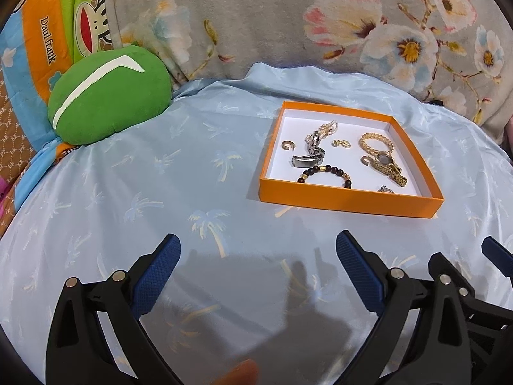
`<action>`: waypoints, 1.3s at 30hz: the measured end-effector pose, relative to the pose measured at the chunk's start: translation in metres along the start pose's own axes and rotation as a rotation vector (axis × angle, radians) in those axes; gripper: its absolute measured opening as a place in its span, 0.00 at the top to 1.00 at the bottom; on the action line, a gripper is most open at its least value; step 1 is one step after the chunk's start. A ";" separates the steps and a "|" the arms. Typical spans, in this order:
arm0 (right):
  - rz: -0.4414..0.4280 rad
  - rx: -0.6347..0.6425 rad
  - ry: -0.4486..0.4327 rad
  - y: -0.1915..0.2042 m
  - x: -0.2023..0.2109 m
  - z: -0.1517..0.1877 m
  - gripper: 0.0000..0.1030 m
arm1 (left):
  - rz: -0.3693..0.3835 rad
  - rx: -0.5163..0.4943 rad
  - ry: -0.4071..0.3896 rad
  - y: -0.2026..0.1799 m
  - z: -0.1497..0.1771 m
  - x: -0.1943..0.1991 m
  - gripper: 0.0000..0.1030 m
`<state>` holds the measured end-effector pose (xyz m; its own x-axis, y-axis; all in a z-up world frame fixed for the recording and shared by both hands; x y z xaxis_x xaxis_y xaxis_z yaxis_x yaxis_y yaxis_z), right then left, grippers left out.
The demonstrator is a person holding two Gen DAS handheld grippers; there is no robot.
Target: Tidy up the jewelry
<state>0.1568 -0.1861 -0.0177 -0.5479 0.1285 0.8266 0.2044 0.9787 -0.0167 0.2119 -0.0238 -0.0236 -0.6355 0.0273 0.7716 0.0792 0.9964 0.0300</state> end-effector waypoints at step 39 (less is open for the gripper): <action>0.005 0.002 0.001 -0.001 -0.001 0.000 0.17 | -0.024 -0.014 0.006 0.000 0.001 -0.003 0.08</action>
<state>0.1572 -0.1870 -0.0189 -0.5457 0.1333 0.8273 0.2059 0.9783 -0.0218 0.2128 -0.0240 -0.0270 -0.6327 0.0026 0.7744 0.0743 0.9956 0.0575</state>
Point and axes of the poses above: each gripper's, at about its wrist camera, not at the fingertips, and x roughly against the way its jaws point, y to its left, z to its underside, the point moved 6 cm from there along -x, roughly the way its jaws point, and after that the axes turned 12 degrees about y, right-handed, at the moved point
